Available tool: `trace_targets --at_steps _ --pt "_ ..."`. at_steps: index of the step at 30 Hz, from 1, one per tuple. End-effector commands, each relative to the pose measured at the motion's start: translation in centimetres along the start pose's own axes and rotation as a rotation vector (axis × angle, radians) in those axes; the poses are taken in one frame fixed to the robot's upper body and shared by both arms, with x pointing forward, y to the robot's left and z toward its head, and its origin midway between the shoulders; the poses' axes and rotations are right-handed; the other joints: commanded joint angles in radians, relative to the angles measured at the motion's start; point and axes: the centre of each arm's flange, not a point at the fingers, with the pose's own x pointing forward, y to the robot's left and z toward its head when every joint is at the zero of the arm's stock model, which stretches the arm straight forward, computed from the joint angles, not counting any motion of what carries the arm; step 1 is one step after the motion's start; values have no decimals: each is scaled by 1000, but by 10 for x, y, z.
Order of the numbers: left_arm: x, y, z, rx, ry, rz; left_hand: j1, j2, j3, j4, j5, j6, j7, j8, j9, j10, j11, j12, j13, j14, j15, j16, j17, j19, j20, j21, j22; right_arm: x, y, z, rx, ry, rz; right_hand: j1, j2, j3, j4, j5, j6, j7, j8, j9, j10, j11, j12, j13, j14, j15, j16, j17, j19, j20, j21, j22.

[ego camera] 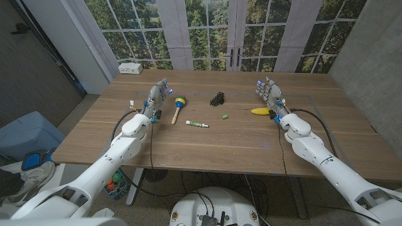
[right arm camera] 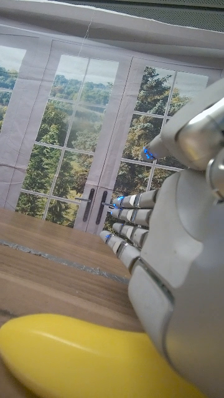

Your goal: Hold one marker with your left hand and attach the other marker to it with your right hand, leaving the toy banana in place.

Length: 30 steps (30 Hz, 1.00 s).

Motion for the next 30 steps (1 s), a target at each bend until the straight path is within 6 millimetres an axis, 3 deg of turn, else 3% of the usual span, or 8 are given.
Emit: trace_targets --at_steps 1,8,20,30 --pt "5 1 -4 8 1 -15 1 76 7 -1 4 -11 1 7 3 -9 -2 6 4 -8 -2 5 1 -6 -12 6 4 -8 4 -5 -2 23 -13 4 68 6 -1 7 7 -3 4 4 5 1 5 4 7 -30 5 6 8 -60 3 1" --pt "6 -1 1 65 -11 -5 3 74 8 -4 5 -8 -4 9 3 1 -4 10 4 1 -4 8 0 -1 -11 1 4 -8 5 -2 -3 -3 -16 4 69 6 -3 6 6 -3 4 4 5 -1 5 4 6 -29 5 6 7 -60 3 1" --pt "11 -12 9 213 -46 9 18 53 8 -43 2 34 -5 22 4 60 -13 25 3 63 -3 17 -5 46 -2 -6 4 -12 4 -1 -14 -33 -47 19 55 7 -27 1 17 12 8 5 17 15 9 4 25 -5 9 1 22 -33 8 2" --pt "8 -21 21 419 -69 8 35 42 11 -87 -4 110 -15 32 6 123 -8 34 4 126 0 20 -7 96 21 -13 6 -18 6 -2 -30 -42 -70 25 52 6 -40 -3 30 15 12 5 32 23 13 5 47 14 17 0 33 -13 12 3"
